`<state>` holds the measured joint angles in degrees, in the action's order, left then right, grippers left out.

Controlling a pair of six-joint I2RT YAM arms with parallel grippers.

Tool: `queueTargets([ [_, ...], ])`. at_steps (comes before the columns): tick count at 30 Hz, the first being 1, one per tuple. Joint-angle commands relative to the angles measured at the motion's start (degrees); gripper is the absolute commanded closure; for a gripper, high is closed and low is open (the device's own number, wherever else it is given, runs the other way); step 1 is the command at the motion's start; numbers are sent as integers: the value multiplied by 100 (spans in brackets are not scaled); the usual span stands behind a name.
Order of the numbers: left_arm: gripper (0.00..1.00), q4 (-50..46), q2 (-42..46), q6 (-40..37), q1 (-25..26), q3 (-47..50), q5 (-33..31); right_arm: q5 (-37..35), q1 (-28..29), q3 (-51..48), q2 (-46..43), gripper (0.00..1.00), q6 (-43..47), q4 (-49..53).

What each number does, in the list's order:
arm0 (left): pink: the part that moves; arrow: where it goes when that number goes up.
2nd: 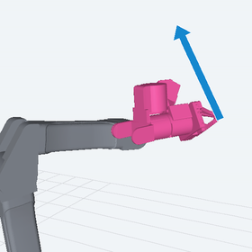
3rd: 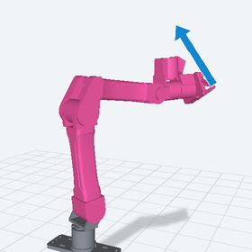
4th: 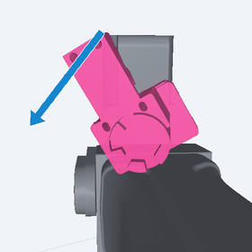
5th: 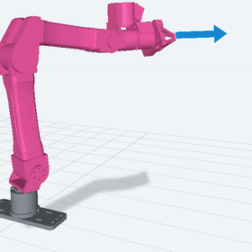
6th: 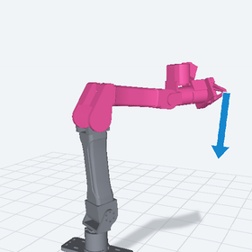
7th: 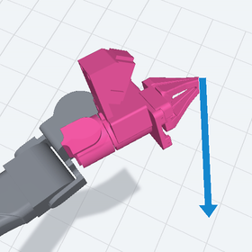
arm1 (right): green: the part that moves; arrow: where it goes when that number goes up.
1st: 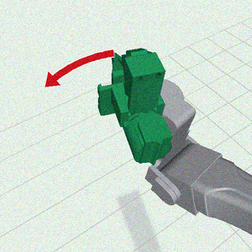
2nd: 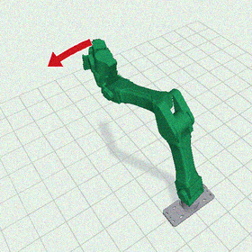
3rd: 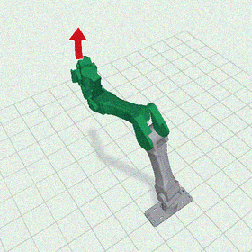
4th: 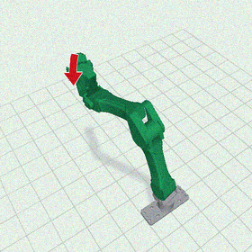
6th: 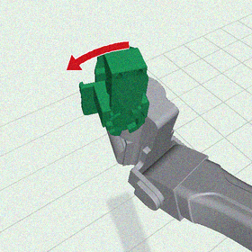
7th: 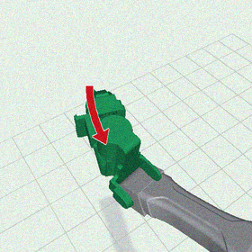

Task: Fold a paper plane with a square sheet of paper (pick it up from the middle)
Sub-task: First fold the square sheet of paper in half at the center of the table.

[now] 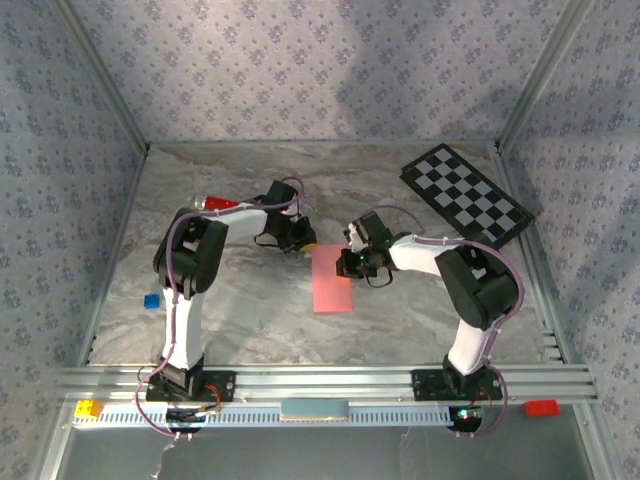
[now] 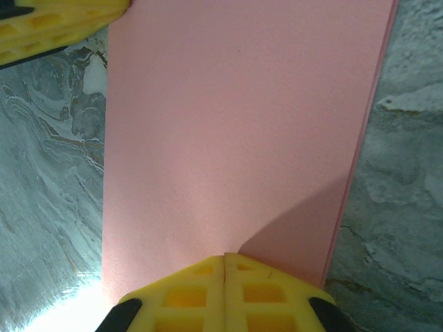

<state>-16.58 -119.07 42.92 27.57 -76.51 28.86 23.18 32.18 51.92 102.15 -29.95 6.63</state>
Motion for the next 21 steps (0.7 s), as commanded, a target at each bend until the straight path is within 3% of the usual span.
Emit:
queueTargets([
  [1,89,-151,-225,87,-167,-168,-704,-503,24,-371,292,100,155,1016],
  [14,87,-371,290,-19,-47,-483,-445,-451,-34,-262,297,100,293,1133],
  [21,87,-54,1016,-143,328,230,-171,-533,-57,-148,297,100,193,1211],
])
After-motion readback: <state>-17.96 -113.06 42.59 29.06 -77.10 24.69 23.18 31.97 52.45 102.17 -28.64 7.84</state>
